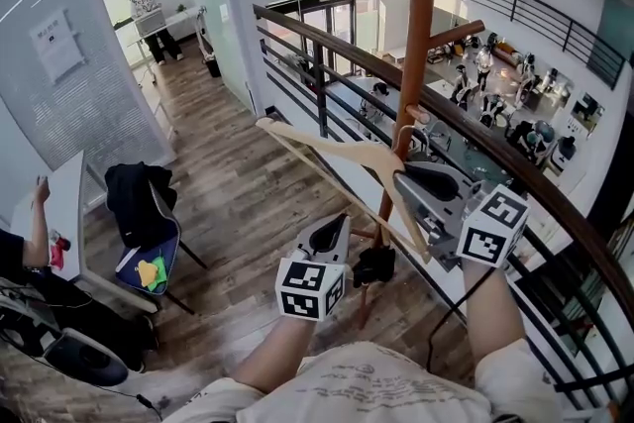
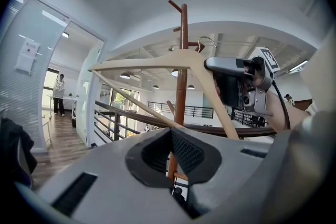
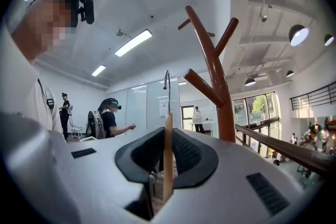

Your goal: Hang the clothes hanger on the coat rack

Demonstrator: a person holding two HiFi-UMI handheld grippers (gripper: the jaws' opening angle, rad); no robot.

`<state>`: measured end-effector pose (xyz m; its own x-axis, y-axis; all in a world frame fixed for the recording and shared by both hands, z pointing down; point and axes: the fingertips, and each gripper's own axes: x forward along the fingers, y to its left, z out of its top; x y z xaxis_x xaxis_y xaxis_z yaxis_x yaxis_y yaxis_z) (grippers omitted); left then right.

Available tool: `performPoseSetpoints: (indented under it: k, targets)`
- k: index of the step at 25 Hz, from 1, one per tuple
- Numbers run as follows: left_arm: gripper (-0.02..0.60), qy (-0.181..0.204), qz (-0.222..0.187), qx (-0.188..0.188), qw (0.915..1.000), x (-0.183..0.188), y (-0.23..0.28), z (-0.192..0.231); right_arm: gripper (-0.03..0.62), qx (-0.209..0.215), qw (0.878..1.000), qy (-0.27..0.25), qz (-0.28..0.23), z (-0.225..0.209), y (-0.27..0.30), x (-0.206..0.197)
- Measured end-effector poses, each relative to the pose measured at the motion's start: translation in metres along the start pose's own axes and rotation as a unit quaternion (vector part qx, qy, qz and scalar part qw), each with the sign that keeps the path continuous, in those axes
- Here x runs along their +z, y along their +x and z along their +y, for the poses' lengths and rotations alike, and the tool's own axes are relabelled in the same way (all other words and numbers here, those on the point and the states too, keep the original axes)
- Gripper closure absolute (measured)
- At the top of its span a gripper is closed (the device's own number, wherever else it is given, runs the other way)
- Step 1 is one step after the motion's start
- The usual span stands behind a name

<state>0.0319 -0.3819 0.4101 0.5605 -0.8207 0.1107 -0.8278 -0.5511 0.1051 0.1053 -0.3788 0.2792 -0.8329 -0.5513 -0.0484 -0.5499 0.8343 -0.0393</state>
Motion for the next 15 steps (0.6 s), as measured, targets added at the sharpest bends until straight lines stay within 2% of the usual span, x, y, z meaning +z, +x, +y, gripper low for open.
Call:
performPoseSetpoints:
  k: [15]
  targets:
    - [0.578,0.0,-0.007,0.001,1.0,0.006,0.005,-0.002,0.549,0.006,0.999,0.032,-0.028,-0.023,-0.005,0.018]
